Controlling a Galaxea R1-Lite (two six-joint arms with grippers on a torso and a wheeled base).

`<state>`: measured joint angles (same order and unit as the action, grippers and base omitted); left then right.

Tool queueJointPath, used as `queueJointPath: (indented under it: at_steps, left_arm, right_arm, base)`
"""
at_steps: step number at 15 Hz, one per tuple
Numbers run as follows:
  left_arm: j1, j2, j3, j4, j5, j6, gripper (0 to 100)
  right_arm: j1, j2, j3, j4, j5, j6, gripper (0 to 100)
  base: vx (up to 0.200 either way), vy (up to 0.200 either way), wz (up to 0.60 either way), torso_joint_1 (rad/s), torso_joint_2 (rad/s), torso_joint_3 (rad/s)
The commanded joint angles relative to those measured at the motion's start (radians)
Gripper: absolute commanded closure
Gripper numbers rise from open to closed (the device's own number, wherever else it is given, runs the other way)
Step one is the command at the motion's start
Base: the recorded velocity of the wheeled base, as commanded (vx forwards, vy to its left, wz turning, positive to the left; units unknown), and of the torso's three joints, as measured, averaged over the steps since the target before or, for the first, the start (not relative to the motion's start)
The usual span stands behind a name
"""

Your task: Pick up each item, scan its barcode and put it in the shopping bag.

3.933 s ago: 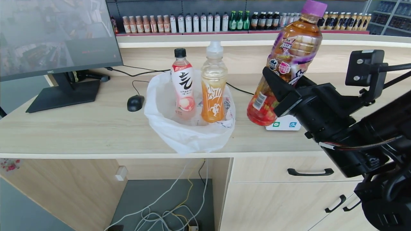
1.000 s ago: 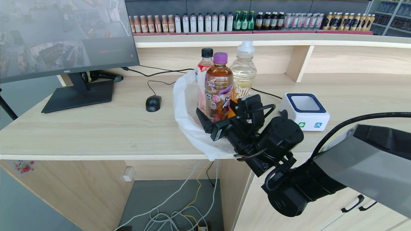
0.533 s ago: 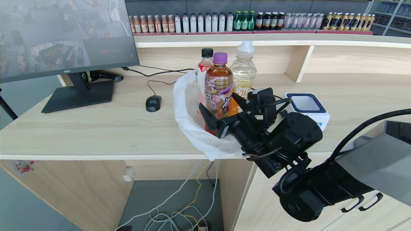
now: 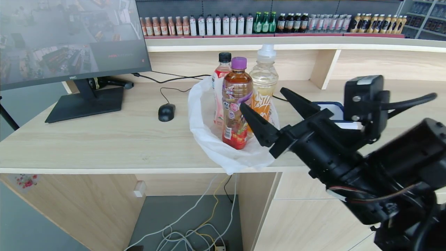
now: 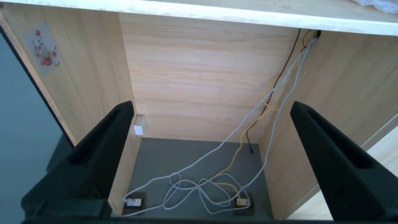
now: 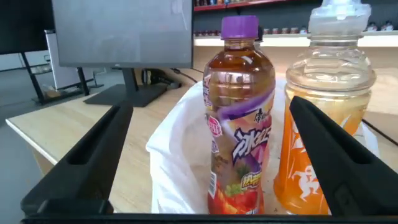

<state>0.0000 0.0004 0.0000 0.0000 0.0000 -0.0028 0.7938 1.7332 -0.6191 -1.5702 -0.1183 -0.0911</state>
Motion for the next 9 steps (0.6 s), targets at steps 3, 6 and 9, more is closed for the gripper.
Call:
queueJointPath:
  at_steps: [3,6,9]
  left_arm:
    - [0.000,0.000,0.000,0.000,0.000,0.000,0]
    - [0.000,0.000,0.000,0.000,0.000,0.000,0]
    - [0.000,0.000,0.000,0.000,0.000,0.000,0]
  right_arm:
    - [0.001,-0.515,0.444,-0.001,0.000,-0.001,0]
    - [-0.022,-0.770,0.619,-0.001,0.000,0.001,0]
    - [-0.050,-1.048,0.619,0.311,0.002,0.004,0]
  base:
    - [0.000,0.000,0.00,0.000,0.00,0.000]
    - [0.000,0.000,0.00,0.000,0.00,0.000]
    - [0.000,0.000,0.00,0.000,0.00,0.000]
